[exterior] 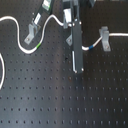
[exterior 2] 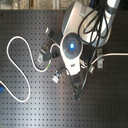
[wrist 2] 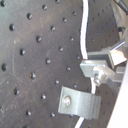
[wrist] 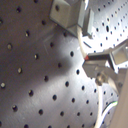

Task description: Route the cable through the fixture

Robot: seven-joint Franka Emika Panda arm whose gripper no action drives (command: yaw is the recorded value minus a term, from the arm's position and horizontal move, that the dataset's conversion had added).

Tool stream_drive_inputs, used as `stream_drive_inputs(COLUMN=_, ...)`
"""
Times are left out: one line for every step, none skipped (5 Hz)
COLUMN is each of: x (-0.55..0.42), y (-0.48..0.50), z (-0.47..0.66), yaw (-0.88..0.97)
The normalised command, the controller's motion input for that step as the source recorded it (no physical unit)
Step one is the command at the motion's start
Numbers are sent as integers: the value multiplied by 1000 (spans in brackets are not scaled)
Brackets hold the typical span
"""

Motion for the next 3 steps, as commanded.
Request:
stream_drive_inputs(x=-329, y=-73, z=195, yaw=17)
stream_drive_inputs(x=-148, y=-33, z=20, yaw=0)
stream_drive_inputs(x=-123, y=-26, z=40, yaw=0)
